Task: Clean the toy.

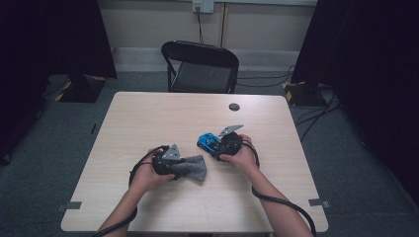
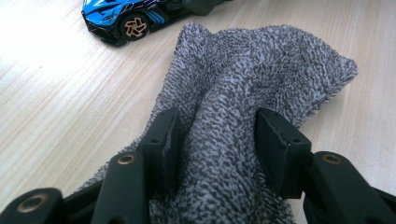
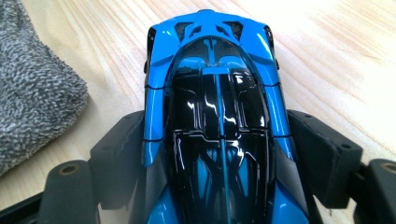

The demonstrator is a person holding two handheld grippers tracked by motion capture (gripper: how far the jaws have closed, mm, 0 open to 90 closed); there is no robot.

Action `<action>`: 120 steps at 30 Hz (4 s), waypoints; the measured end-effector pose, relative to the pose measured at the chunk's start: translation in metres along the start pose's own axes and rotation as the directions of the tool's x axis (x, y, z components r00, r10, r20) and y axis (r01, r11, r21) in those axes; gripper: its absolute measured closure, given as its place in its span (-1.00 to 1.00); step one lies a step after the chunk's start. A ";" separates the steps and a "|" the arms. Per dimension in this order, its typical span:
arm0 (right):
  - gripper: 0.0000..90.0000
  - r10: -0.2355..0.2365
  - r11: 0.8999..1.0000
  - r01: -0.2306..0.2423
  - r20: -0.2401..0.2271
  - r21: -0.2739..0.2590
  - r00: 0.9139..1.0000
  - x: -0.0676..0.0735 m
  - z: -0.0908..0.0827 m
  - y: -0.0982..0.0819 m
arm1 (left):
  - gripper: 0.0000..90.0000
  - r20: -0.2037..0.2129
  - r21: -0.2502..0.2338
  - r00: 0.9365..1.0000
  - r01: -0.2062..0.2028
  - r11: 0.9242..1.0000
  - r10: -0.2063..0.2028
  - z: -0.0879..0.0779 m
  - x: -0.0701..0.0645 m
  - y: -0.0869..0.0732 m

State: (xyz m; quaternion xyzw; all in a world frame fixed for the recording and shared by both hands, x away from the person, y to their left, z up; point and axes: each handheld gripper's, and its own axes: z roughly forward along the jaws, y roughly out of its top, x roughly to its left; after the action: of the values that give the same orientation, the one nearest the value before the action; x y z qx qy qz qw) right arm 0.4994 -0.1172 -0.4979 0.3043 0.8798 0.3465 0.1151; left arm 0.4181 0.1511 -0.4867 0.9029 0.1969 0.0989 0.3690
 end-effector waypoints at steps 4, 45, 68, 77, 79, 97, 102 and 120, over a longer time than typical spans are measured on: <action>-0.51 -0.003 1.000 0.003 -0.001 0.012 1.000 -0.001 0.001 0.002 | 0.13 0.007 -0.015 1.000 0.015 1.000 -0.015 0.000 0.001 -0.002; -0.42 0.023 1.000 -0.023 0.013 0.012 1.000 0.003 -0.017 -0.011 | 0.36 0.015 -0.038 0.997 0.078 0.996 -0.077 -0.002 0.003 -0.004; -0.41 0.018 0.999 -0.018 0.000 0.044 1.000 0.004 -0.033 -0.023 | 0.34 0.020 -0.040 0.996 0.082 0.996 -0.081 -0.001 0.004 -0.005; -0.54 0.025 0.997 -0.024 -0.015 0.067 1.000 0.003 -0.032 -0.016 | 0.33 0.025 -0.040 0.996 0.087 0.995 -0.086 -0.001 0.004 -0.005; -0.56 0.026 0.997 -0.025 -0.012 0.067 1.000 0.003 -0.031 -0.015 | 0.33 0.026 -0.041 0.996 0.089 0.995 -0.088 -0.002 0.004 -0.005; -0.55 0.012 0.999 -0.012 0.009 0.048 1.000 0.007 -0.015 -0.012 | 0.33 0.032 -0.055 0.995 0.092 0.994 -0.091 -0.001 0.005 -0.007; -0.54 0.016 0.998 -0.017 0.012 0.064 1.000 0.006 -0.016 -0.010 | 0.33 0.035 -0.059 0.995 0.096 0.994 -0.094 -0.001 0.005 -0.008; -0.44 0.012 0.995 -0.013 0.011 0.102 1.000 0.005 -0.017 -0.005 | 0.33 0.034 -0.056 0.995 0.094 0.994 -0.092 -0.001 0.006 -0.008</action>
State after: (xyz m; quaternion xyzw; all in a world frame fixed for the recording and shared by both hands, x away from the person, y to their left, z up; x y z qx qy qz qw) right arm 0.4860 -0.1259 -0.4888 0.3170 0.8938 0.3004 0.1019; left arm 0.4208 0.1589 -0.4913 0.8833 0.2301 0.0729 0.4020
